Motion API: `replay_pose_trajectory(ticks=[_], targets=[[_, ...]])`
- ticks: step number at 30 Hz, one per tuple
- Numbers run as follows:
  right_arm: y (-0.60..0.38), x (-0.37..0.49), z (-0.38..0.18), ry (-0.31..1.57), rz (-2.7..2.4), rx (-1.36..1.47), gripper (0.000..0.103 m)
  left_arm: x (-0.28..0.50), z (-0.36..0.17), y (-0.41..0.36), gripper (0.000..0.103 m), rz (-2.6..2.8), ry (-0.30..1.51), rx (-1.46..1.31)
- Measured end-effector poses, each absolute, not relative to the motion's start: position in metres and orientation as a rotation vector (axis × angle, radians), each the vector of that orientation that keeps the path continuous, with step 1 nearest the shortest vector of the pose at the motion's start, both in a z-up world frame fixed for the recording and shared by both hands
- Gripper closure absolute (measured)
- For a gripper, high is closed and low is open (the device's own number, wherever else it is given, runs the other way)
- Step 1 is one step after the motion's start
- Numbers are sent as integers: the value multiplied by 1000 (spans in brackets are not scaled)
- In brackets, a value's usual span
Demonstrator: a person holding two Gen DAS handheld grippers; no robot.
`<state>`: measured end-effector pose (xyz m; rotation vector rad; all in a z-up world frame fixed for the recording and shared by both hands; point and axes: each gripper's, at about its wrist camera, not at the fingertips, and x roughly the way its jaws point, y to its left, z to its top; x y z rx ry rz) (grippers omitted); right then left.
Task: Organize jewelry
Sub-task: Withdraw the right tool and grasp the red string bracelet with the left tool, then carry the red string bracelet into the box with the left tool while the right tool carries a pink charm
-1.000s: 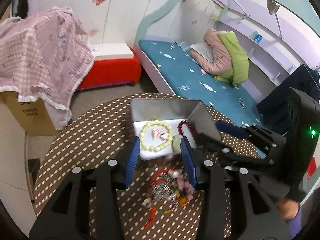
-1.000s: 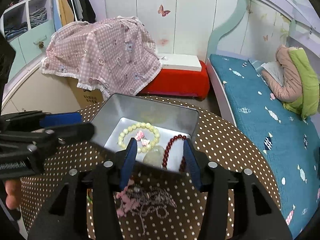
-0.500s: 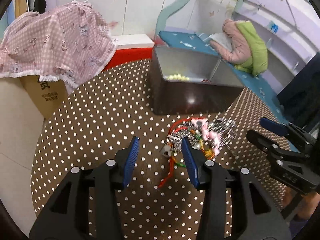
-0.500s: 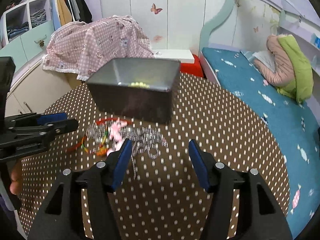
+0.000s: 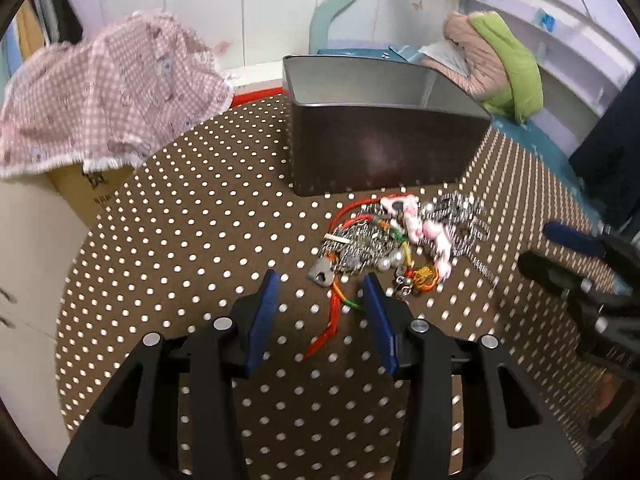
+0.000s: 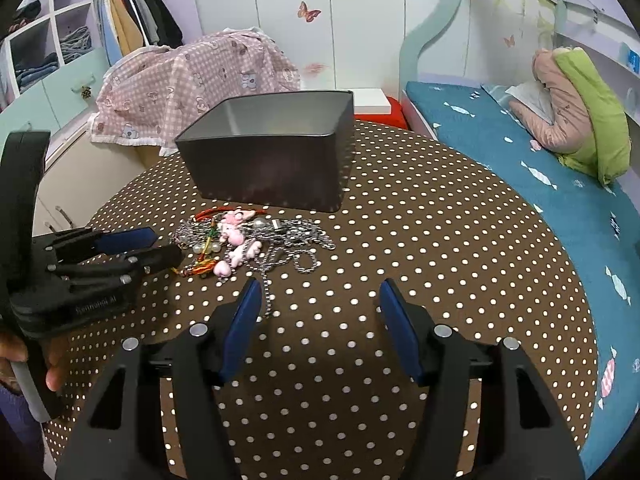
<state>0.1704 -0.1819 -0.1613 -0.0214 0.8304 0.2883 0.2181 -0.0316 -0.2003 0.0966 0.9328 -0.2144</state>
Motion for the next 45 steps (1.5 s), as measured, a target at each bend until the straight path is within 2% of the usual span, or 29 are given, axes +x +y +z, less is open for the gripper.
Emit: replay_pose_trajectory(ticks=[4, 8, 11, 19, 25, 35, 42, 45], targets=[[-175, 169, -161, 831, 300, -32, 44, 212, -202, -27, 63, -205, 921, 127], [-172, 168, -161, 831, 309, -40, 44, 209, -201, -17, 86, -200, 929, 140], [-168, 168, -159, 831, 314, -42, 44, 204, -200, -10, 98, -201, 933, 159], [-148, 163, -162, 841, 343, -70, 44, 189, -192, 28, 100, -243, 918, 20], [-134, 164, -165, 842, 361, -80, 44, 177, -157, 56, 100, -265, 828, -77], [-109, 185, -172, 870, 321, -74, 72, 174, -141, 62, 100, -288, 800, -101], [-104, 193, -177, 886, 288, -93, 78, 179, -148, 61, 100, -307, 818, -118], [-101, 196, -178, 881, 255, -123, 89, 183, -152, 61, 100, -315, 822, -114]])
